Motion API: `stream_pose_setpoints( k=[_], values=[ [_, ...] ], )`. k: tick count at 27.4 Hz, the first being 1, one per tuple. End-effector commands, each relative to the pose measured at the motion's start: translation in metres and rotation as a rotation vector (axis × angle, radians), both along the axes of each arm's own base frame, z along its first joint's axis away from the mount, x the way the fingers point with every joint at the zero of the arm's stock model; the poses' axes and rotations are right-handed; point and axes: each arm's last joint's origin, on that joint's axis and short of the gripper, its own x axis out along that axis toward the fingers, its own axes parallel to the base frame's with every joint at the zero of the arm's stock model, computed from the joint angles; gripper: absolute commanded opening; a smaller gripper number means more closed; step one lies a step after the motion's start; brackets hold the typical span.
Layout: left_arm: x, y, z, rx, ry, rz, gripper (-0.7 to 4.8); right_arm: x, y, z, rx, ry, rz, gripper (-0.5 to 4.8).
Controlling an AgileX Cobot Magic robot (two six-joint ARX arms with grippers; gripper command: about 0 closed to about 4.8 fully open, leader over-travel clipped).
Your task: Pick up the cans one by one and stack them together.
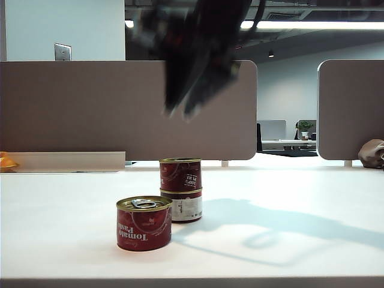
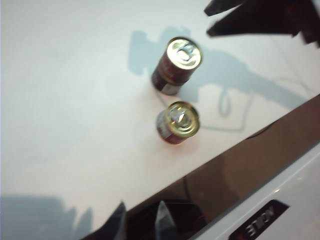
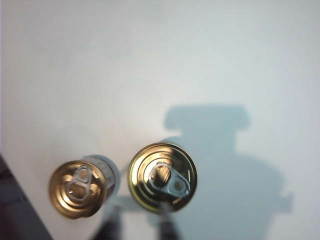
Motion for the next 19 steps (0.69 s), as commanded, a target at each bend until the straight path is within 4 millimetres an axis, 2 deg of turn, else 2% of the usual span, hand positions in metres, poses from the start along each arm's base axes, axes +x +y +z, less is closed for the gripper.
stream_pose_setpoints(
  k=[1, 2, 3, 4, 6, 12, 14, 16, 19],
  values=[
    [0.012, -0.005, 0.003, -0.038, -0.006, -0.037, 0.86, -0.017, -0.015, 0.034, 0.076, -0.053, -0.019, 0.18],
    [0.021, -0.009, 0.002, -0.036, 0.012, -0.068, 0.91, -0.032, -0.025, 0.057, 0.136, -0.096, -0.025, 0.04],
    [0.026, -0.012, 0.001, -0.034, 0.028, -0.083, 0.96, -0.038, -0.03, 0.065, 0.159, -0.112, -0.029, -0.06],
    [0.035, -0.017, -0.002, -0.03, 0.058, -0.114, 1.32, -0.05, -0.04, 0.082, 0.205, -0.144, -0.035, -0.05],
    [0.045, -0.026, -0.006, -0.024, 0.088, -0.16, 1.9, -0.063, -0.048, 0.094, 0.239, -0.161, -0.035, -0.05],
    [0.069, -0.06, -0.021, 0.06, 0.134, -0.24, 2.2, -0.098, -0.066, 0.113, 0.257, -0.165, 0.007, -0.05],
    [0.072, -0.071, -0.025, 0.094, 0.128, -0.259, 2.2, -0.11, -0.071, 0.115, 0.243, -0.142, 0.021, -0.05],
    [0.076, -0.091, -0.031, 0.144, 0.11, -0.274, 2.2, -0.129, -0.084, 0.118, 0.21, -0.096, 0.034, -0.05],
    [0.079, -0.101, -0.035, 0.148, 0.104, -0.308, 2.21, -0.143, -0.094, 0.123, 0.209, -0.079, 0.037, -0.05]
  ],
)
